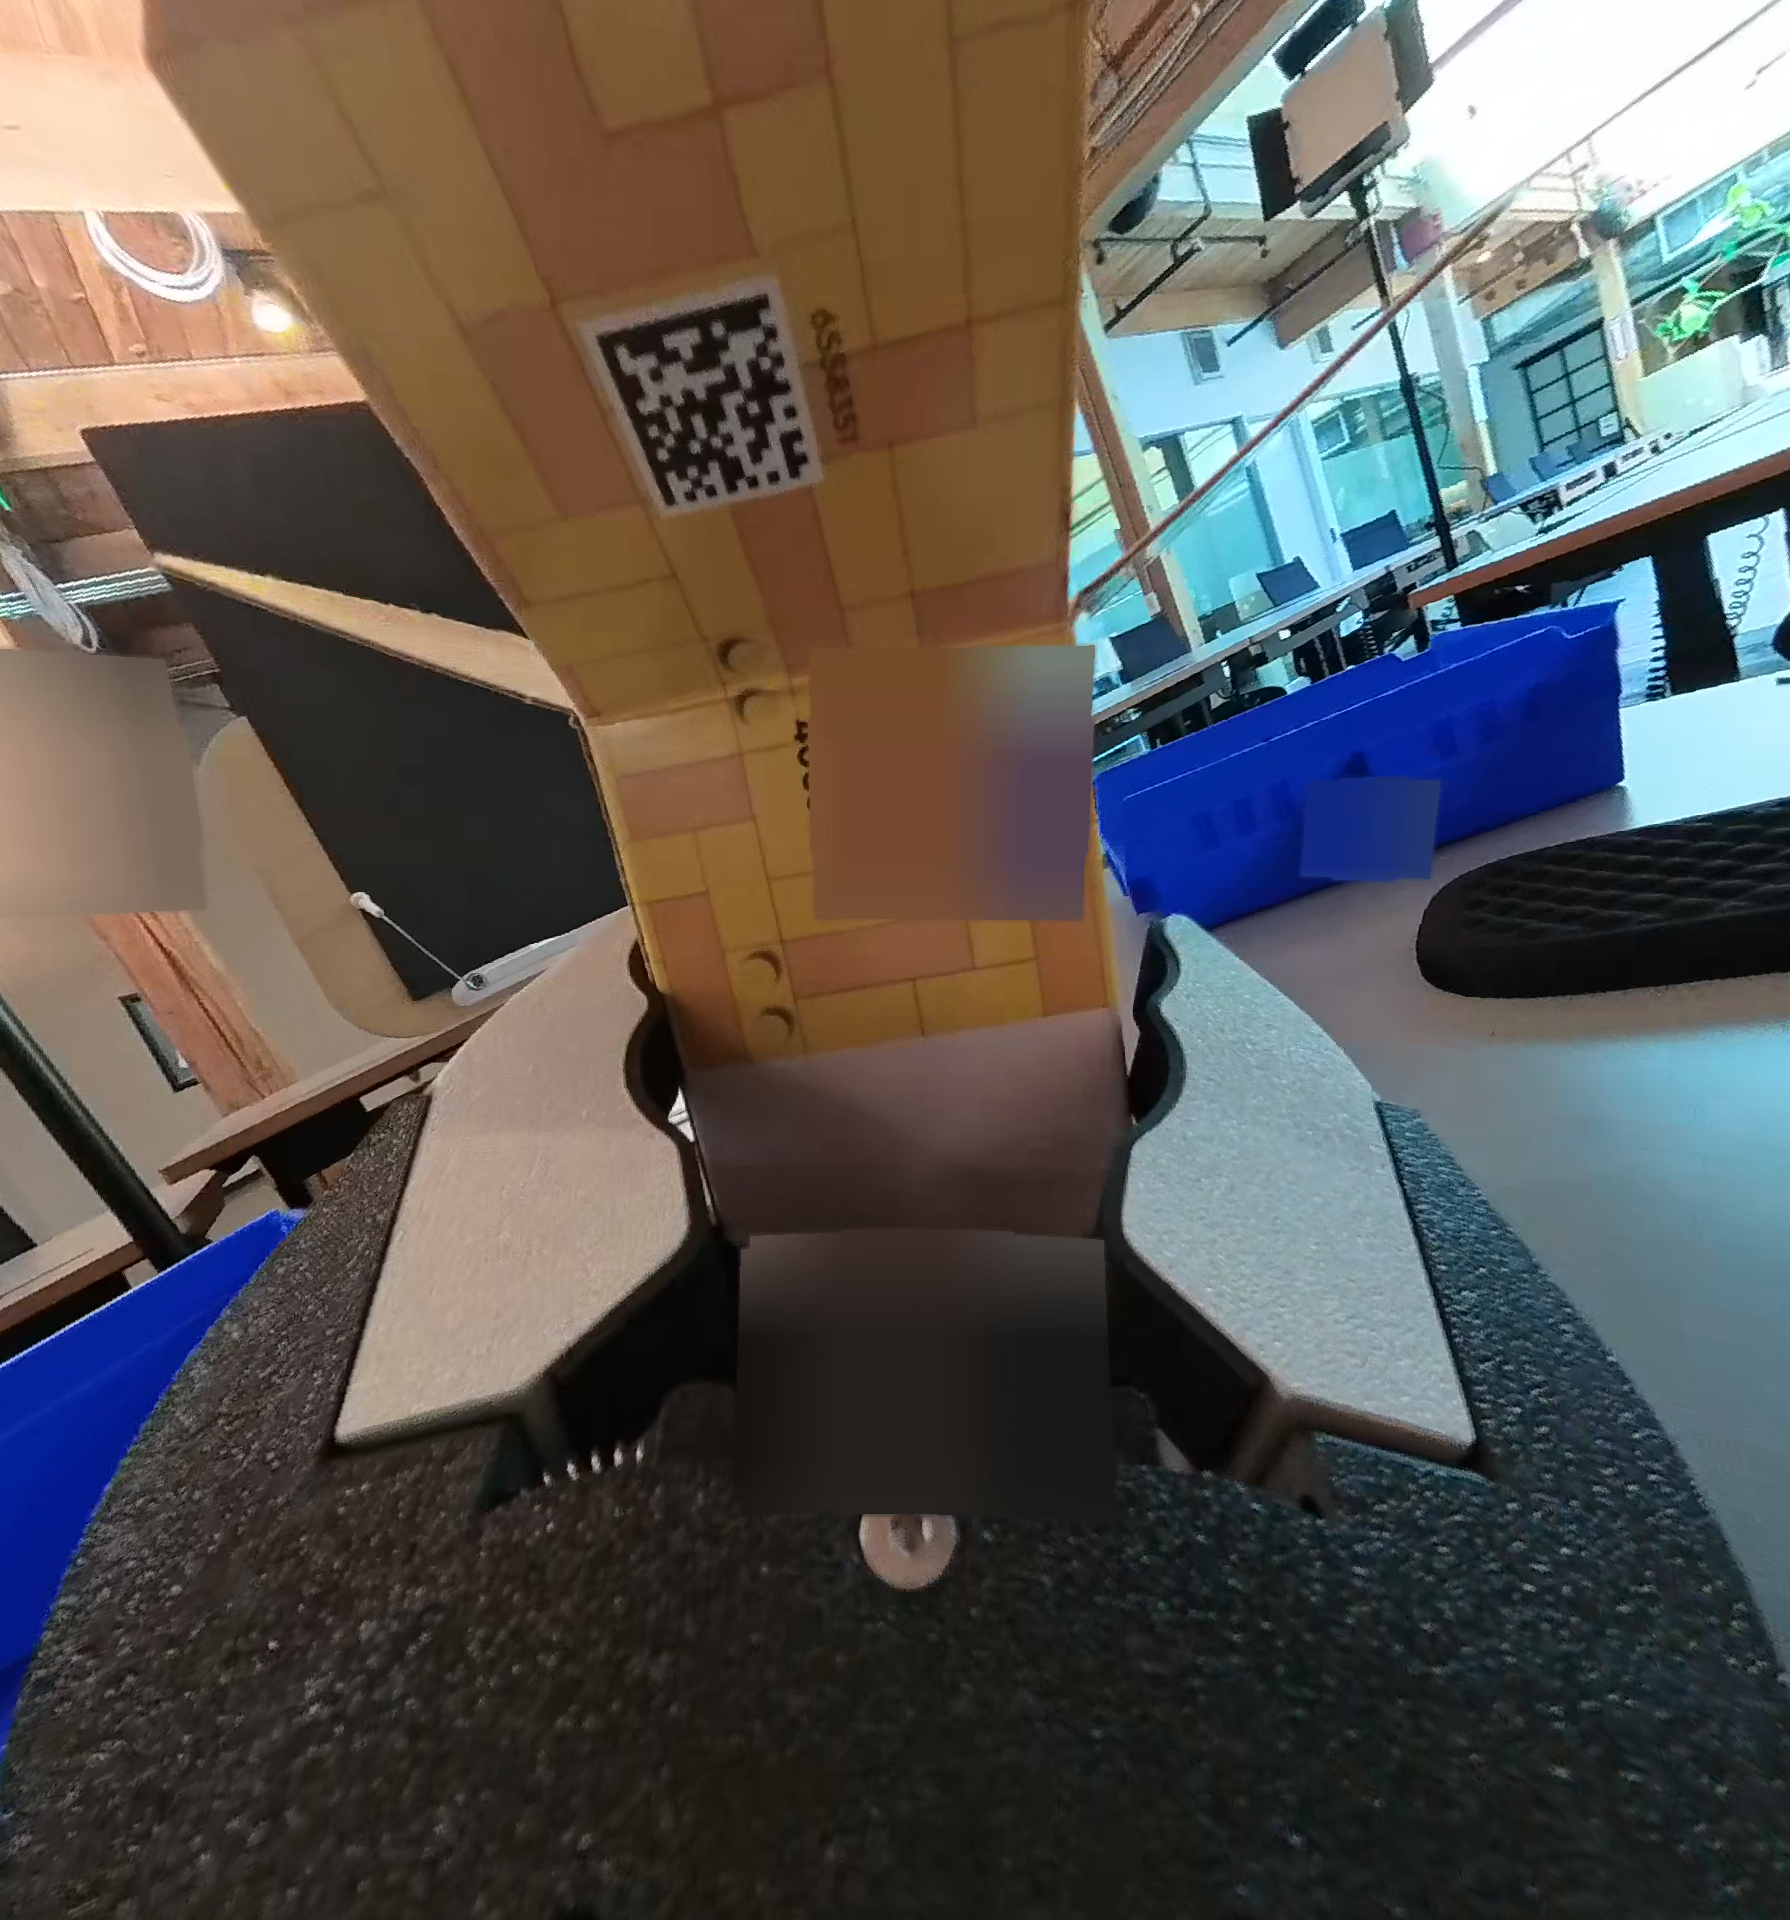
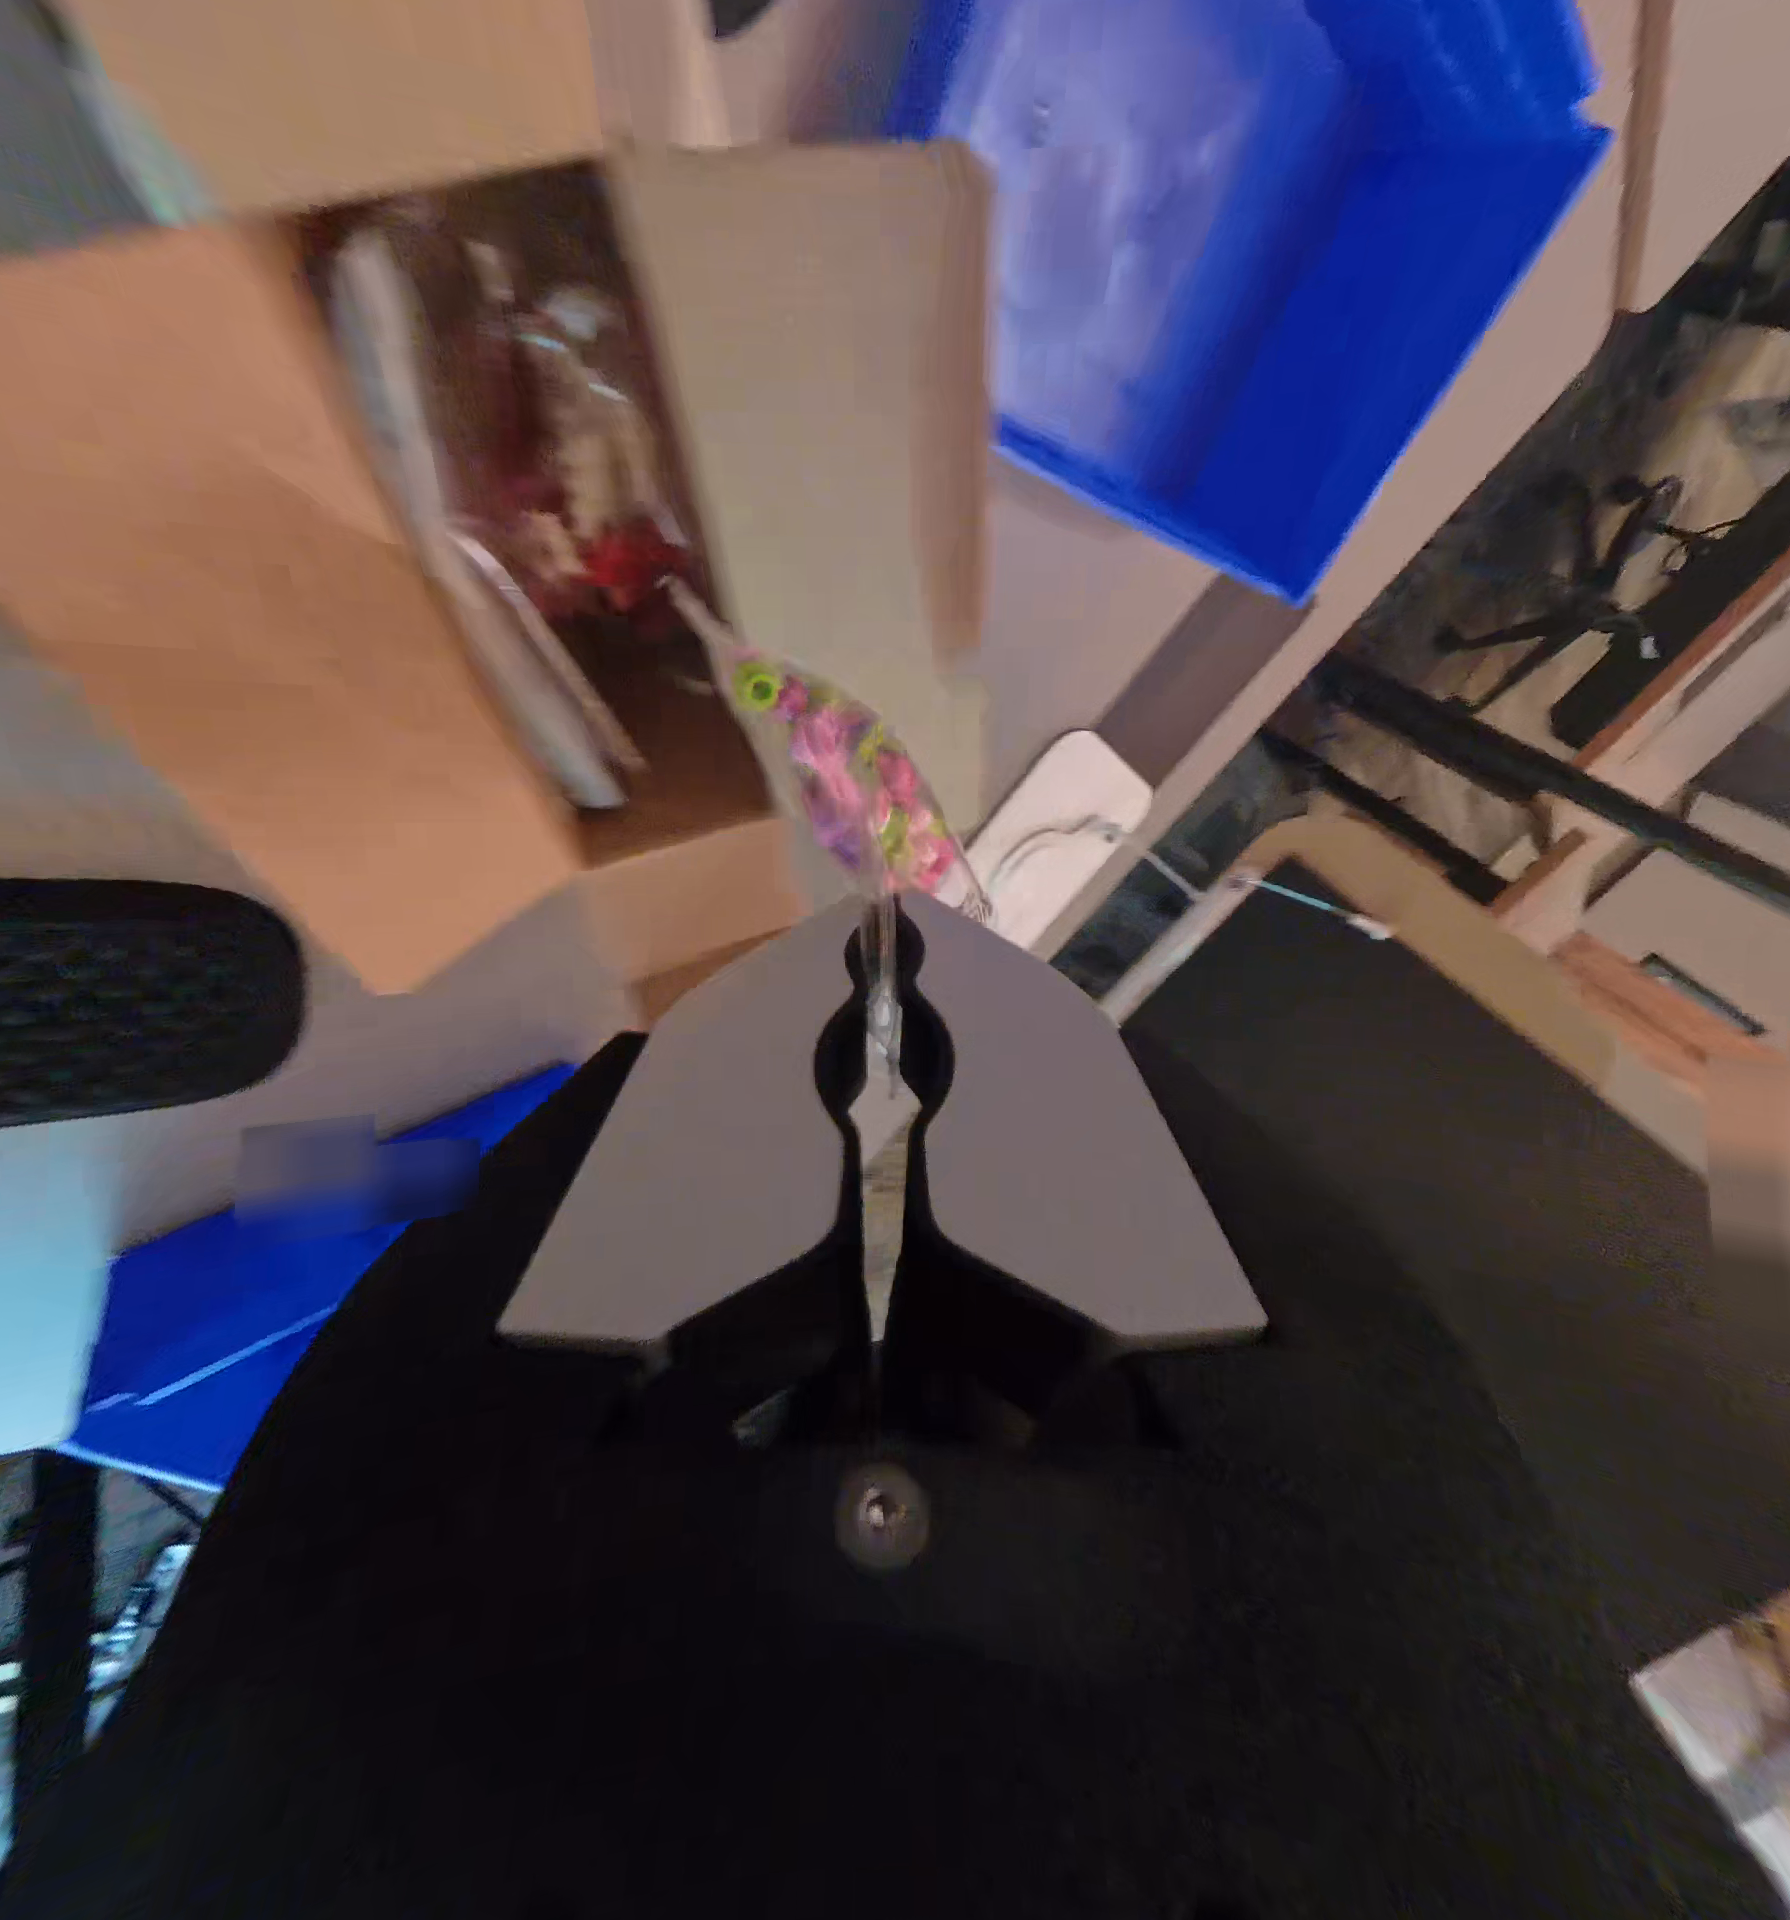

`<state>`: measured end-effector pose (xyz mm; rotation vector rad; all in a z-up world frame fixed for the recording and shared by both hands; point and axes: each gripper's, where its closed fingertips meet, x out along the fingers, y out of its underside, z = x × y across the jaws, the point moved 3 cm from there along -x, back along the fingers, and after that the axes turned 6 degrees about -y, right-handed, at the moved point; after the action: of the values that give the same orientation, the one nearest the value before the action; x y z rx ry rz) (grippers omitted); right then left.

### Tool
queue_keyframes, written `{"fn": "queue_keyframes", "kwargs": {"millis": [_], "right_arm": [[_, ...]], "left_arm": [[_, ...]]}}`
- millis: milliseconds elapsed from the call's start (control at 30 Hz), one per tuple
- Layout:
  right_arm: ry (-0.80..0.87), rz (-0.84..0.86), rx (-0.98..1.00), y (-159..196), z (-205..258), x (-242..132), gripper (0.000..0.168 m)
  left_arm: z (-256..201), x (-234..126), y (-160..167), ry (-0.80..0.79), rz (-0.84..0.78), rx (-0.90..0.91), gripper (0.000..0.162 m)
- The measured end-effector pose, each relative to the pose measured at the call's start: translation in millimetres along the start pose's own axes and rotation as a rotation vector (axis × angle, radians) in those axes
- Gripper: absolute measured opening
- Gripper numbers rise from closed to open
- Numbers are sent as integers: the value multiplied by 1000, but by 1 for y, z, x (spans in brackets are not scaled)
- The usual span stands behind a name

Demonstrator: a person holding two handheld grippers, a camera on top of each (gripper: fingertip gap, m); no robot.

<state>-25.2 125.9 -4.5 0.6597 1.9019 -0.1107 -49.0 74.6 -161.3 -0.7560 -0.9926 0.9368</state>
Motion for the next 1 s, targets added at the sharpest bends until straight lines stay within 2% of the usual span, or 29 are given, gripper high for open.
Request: {"fn": "queue_keyframes", "kwargs": {"millis": [133,267,400,600,767,1000], "right_arm": [[44,39,17,4,44,15,0],[123,30,30,6,53,45,1],[92,51,38,13,60,67,1],[60,78,116,3,62,83,1],[27,153,13,-2,73,103,0],[-57,81,4,-11,69,116,0]], "left_arm": [[-6,1,-3,6,3,44,87],[-11,1,-5,8,4,73,87],[-9,-1,-5,7,9,74,87],[-11,-1,-6,9,11,99,87],[-15,-1,-8,29,2,132,87],[-14,-2,-8,43,-7,131,87]]}}
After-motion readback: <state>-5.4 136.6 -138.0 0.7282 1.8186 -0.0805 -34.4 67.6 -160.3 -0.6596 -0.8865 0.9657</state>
